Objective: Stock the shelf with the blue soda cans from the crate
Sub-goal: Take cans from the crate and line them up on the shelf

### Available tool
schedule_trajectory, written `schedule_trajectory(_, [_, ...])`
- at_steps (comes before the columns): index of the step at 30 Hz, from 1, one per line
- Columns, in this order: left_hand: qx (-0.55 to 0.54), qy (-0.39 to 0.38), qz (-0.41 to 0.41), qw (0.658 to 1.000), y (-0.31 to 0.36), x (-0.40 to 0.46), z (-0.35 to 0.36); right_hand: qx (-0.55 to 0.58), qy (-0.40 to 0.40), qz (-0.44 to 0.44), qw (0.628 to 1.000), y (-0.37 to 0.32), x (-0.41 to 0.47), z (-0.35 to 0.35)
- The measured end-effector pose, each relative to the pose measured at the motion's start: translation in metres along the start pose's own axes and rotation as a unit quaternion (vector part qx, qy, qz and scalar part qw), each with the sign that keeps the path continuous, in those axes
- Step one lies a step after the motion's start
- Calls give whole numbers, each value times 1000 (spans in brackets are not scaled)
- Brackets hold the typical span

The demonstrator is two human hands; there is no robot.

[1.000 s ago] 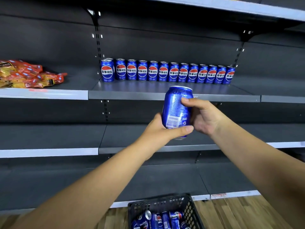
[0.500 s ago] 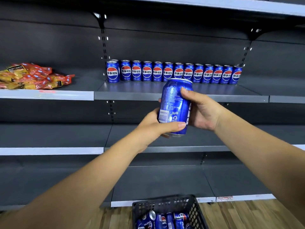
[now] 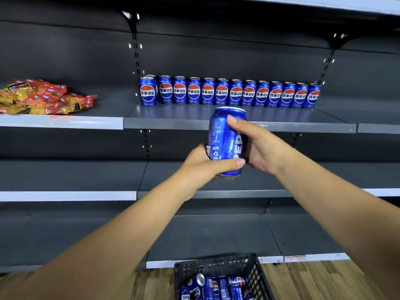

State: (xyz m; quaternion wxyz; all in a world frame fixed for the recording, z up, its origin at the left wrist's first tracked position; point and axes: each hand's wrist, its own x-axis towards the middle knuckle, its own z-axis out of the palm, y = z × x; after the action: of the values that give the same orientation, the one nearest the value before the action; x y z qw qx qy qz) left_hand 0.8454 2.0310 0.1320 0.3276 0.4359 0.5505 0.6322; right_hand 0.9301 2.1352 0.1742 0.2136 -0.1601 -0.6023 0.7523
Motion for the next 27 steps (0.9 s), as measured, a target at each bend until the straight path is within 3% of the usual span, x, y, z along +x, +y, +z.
schedule_trajectory(4, [-38, -50, -22, 998, 6, -6, -5, 9, -109, 0, 994, 7, 0, -9])
schedule_trajectory(7, [-27, -84, -44, 995, 8, -6, -6, 46, -146, 20, 988, 9, 1, -8])
schedule_trajectory(11, [-9, -43, -61, 997, 8, -6, -2, 32, -88, 26, 995, 7, 3, -2])
schedule_trajectory(16, [29, 16, -5, 999, 8, -4, 1, -6, 25, -15, 1000, 8, 3, 6])
schedule_trajectory(19, [34, 18, 18, 999, 7, 0, -5, -22, -10, -46, 999, 5, 1, 5])
schedule_trajectory(24, [-21, -76, -6, 997, 14, 5, -18, 44, -94, -46, 994, -7, 6, -3])
schedule_trajectory(27, [-32, -90, -24, 995, 11, 6, -18, 43, -89, -19, 995, -5, 7, 0])
